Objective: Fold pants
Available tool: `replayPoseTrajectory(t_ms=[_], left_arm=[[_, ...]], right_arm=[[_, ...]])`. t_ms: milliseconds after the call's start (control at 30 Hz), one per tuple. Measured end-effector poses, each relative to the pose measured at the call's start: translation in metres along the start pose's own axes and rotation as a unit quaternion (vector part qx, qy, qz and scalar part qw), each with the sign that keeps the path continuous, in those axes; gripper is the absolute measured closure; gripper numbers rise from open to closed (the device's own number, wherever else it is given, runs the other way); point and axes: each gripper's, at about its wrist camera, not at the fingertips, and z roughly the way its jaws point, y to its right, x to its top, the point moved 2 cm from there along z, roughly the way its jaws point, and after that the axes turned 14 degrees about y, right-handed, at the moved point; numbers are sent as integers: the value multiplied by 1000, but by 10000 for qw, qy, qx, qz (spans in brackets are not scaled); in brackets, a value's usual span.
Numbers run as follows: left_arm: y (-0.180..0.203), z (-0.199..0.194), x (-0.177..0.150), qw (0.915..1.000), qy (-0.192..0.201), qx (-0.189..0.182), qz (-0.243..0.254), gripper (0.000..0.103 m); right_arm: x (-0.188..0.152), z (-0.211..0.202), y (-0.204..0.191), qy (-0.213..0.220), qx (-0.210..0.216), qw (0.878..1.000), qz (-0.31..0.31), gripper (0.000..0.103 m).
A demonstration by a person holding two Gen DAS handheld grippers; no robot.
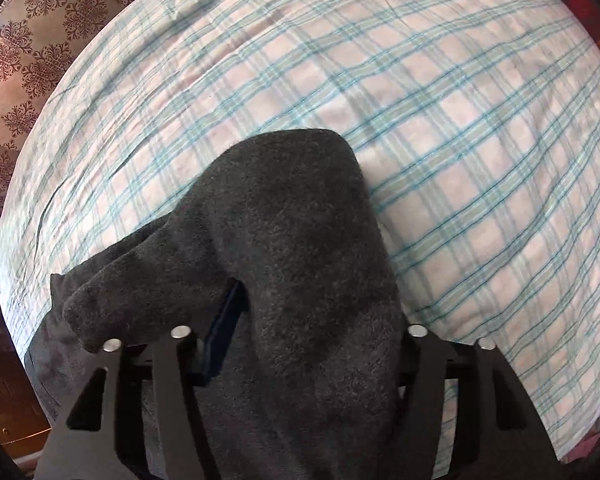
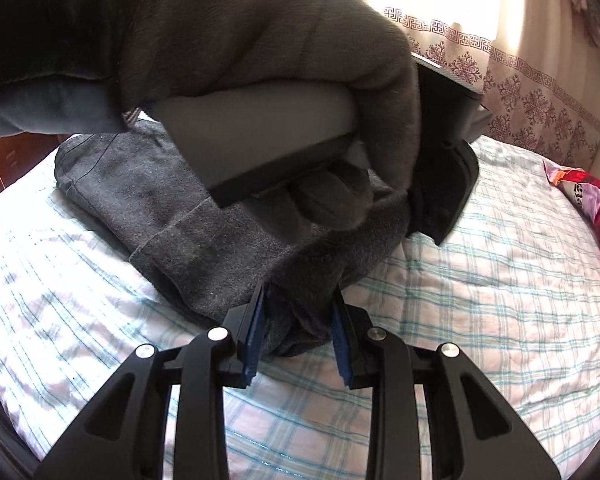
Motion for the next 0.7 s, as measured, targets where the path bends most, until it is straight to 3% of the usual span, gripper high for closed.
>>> replayPoseTrajectory(t_ms=[100, 167, 233, 533, 600, 667, 700], left_arm=[[-14, -11, -2, 9994, 107, -305, -107, 73], [-26, -19, -1, 9978, 192, -556, -295, 76], [-40, -24, -2, 9951, 265, -781, -540, 78], [-62, -42, -16, 9873, 639, -1152, -893, 79], [-68, -46, -24, 9849, 711, -1239, -980, 79], [-73, -50, -28, 9824, 777, -1326, -1057, 79], [-76, -52, -29, 9811, 816, -1362, -1102, 79]], right_arm=[[1, 1, 3, 20, -130, 9998, 123, 58], [-1, -3, 10, 30, -219, 9992, 344, 26], [-1, -6, 19, 52, -404, 9975, 575, 19], [-1, 11, 27, -275, 374, 9867, 1556, 25], [1, 15, 23, -346, 301, 9862, 1593, 36], [2, 20, 26, -415, 109, 9852, 1662, 68], [1, 21, 26, -441, 69, 9843, 1706, 71]])
